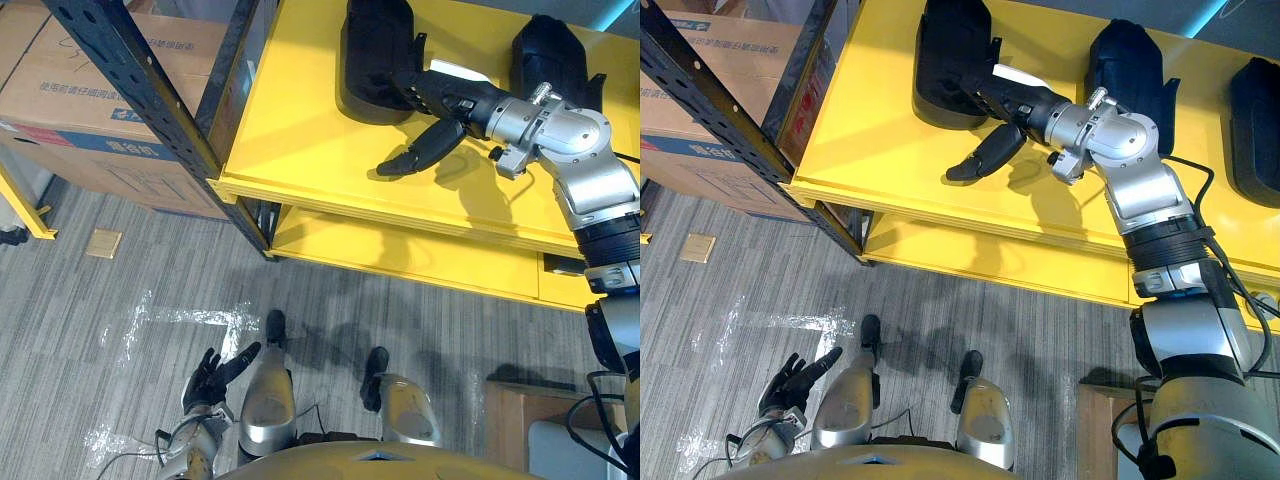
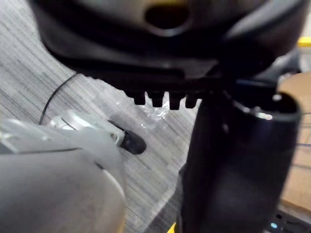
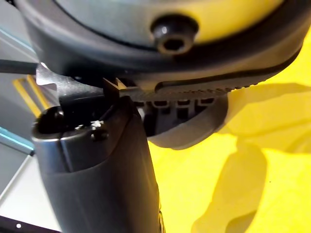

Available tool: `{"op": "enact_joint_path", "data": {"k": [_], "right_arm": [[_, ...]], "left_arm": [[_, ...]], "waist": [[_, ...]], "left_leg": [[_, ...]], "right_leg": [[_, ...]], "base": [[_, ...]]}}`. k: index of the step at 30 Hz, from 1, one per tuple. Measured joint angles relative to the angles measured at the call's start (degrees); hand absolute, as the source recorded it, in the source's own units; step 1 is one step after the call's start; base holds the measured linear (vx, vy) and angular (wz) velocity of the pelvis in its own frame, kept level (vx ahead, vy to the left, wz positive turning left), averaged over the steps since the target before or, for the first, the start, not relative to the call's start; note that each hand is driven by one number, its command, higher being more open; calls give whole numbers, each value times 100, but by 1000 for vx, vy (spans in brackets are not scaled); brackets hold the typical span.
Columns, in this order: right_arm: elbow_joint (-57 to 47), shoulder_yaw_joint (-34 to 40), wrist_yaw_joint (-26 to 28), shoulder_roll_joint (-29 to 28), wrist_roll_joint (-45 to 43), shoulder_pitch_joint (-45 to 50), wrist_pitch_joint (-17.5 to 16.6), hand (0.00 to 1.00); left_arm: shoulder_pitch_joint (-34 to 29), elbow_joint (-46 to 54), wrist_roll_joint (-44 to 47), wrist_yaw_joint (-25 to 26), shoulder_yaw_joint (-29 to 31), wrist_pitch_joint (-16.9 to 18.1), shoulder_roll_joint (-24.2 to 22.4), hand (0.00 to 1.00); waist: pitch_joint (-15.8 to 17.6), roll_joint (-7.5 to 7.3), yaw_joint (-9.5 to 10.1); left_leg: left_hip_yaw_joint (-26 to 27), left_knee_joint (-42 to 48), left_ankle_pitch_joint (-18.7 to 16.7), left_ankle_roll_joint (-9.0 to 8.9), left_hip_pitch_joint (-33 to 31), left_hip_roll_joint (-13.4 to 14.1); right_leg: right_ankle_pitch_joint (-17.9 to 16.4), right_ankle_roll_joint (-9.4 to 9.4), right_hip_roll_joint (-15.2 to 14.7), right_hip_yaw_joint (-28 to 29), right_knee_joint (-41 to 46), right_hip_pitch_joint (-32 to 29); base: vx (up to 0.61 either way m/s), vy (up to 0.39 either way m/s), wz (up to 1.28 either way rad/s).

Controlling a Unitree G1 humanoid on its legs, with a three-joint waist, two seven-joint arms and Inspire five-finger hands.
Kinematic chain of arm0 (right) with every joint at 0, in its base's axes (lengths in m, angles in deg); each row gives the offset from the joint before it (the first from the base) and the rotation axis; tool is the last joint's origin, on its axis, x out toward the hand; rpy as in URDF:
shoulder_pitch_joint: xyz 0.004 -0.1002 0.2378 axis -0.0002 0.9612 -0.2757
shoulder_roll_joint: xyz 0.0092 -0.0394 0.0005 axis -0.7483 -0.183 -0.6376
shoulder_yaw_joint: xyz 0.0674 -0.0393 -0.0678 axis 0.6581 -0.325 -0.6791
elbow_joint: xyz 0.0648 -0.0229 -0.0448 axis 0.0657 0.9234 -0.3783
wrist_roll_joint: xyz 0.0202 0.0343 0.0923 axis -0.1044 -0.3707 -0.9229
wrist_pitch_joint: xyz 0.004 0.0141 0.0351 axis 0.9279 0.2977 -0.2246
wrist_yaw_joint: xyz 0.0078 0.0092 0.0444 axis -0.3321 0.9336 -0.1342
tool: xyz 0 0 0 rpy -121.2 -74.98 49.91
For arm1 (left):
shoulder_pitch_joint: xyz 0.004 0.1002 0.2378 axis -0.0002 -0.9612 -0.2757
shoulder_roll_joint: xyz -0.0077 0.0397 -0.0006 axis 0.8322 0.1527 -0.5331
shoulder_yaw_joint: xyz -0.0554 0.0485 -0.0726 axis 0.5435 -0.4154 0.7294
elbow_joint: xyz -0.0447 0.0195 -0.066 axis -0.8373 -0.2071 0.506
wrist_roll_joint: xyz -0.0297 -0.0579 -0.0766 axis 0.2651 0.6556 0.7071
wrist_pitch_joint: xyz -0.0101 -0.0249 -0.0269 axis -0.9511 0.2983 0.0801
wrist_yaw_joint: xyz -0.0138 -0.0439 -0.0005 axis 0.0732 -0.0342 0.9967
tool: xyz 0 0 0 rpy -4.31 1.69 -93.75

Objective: Walk over and take three plastic housings, then place them on the shelf

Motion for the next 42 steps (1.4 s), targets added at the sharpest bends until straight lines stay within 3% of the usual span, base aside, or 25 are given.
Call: {"op": "enact_joint_path", "data": {"k": [13,26,31,34,42], "right_arm": [[-228,54,248,0,-230,272,105,100],[-224,37,37,-1,-179,285,75,100],[-213,23,-745,-1,-165,315,-449,100],[-273,154,-1354,-1,-193,308,-1052,100],[-1095,1775,-2730,3,-705,421,-2064,100]], "left_arm": [[-1,-34,-123,-16,-7,-18,26,100],[-2,-73,-131,-14,-28,-23,30,100],[-11,-246,-173,-15,-140,-22,82,100],[-69,-280,-132,-15,-138,-11,92,100],[-146,-283,-93,-66,-114,26,94,100]], "waist": [[-3,2,6],[-19,-5,12],[-73,-46,15],[-242,-84,17],[-694,-241,-73]], "left_leg": [[-7,-3,-16,30,67,-1],[-14,-4,1,9,109,1],[-12,-5,2,6,178,10],[-2,-5,-16,-14,189,40],[60,-7,-118,-33,295,41]], "right_leg": [[-1,0,0,-5,-5,71],[13,11,9,-23,-66,157],[65,33,40,-29,-220,293],[139,29,97,-38,-415,385],[342,59,167,-33,-927,688]], "base": [[0,0,0],[0,0,0],[0,0,0],[19,-12,-1],[18,-8,-3]]}}
